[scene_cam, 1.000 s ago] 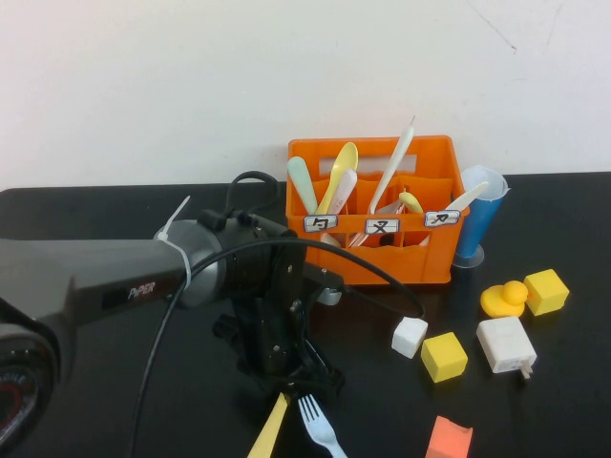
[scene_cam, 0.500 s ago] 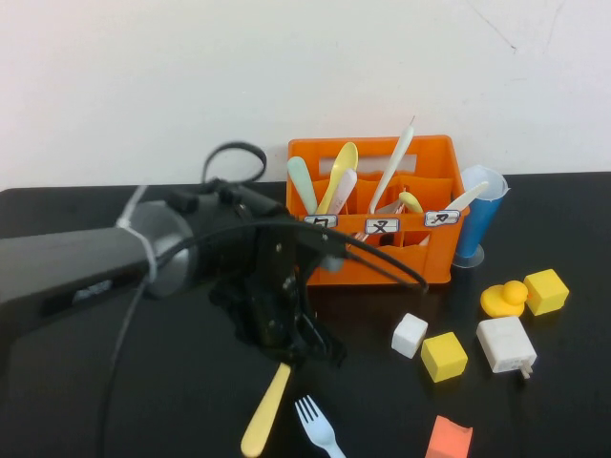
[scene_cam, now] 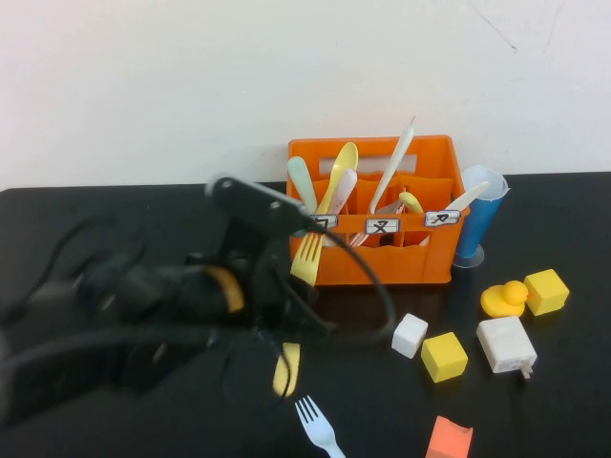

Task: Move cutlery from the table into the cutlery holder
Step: Place the fork on the box

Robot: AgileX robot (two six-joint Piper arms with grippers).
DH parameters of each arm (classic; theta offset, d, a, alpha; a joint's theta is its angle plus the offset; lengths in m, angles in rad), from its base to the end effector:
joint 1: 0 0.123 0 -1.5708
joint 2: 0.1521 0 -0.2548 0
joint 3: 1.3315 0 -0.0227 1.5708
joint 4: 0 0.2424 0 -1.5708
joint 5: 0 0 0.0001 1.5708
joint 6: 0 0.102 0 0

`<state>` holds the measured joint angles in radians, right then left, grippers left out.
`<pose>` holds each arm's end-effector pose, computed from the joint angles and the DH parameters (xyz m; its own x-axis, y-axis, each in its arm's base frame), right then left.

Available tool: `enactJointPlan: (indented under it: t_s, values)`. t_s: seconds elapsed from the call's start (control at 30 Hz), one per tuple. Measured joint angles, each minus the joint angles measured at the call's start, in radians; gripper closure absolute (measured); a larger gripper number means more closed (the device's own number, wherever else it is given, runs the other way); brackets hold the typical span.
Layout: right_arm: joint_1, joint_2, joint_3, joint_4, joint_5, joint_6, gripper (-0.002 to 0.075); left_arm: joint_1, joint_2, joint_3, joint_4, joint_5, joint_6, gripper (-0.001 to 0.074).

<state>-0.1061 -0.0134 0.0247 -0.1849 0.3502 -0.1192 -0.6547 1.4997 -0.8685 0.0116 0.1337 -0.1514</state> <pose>0.0846 -0.0155 0.1721 -0.3008 -0.2580 -0.9181 0.0828 0.9520 -0.2946 0.2533 -0.1942 0.2069 -0.5773 0.2673 -0.7715 0.5327 0.8394 -0.1077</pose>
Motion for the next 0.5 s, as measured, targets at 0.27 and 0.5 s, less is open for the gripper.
enactJointPlan:
  t_s: [0.27, 0.5]
  values:
    - [0.000, 0.000, 0.000, 0.000, 0.000, 0.000, 0.0729, 0.000, -0.078, 0.202, 0.000, -0.605, 0.002, 0.0530]
    - [0.000, 0.000, 0.000, 0.000, 0.000, 0.000, 0.0729, 0.000, -0.058, 0.206, -0.012, -0.933, 0.127, 0.0531]
